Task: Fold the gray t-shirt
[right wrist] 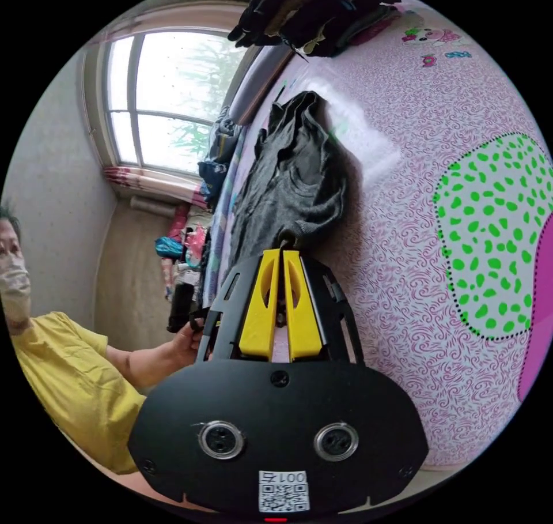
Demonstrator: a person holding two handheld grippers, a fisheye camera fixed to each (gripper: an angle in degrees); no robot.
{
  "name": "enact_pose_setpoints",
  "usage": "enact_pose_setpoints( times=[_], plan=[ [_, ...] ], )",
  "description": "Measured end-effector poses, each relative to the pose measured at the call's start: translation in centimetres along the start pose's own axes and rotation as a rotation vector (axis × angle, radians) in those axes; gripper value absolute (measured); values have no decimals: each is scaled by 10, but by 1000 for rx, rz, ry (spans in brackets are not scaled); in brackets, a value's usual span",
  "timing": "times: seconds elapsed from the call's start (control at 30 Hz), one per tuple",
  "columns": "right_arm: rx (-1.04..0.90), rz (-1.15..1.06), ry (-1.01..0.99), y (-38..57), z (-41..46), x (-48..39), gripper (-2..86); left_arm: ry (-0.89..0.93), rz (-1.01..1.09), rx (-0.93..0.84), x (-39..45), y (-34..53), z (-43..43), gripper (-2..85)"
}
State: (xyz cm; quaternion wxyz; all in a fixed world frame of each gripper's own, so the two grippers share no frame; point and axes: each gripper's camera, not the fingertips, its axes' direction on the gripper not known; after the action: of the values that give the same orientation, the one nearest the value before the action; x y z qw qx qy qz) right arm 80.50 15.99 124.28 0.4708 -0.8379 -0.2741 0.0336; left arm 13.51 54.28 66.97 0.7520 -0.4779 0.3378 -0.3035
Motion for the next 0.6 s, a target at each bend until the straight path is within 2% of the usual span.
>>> enact_pose_setpoints(
  times=[0.13,0.37,0.6],
  plan=[
    [-1,-25,-38,-25,-13,-12,13,165,-26,54,-2,-10,-33,-11],
    [-88,-155,122,-56,6,-30,41,287,-206,221,-45,-52,-73,-11],
    [-136,-49,-8,-12,27,-2,67,323,-270,239,-66,-66,-82,-11]
  ],
)
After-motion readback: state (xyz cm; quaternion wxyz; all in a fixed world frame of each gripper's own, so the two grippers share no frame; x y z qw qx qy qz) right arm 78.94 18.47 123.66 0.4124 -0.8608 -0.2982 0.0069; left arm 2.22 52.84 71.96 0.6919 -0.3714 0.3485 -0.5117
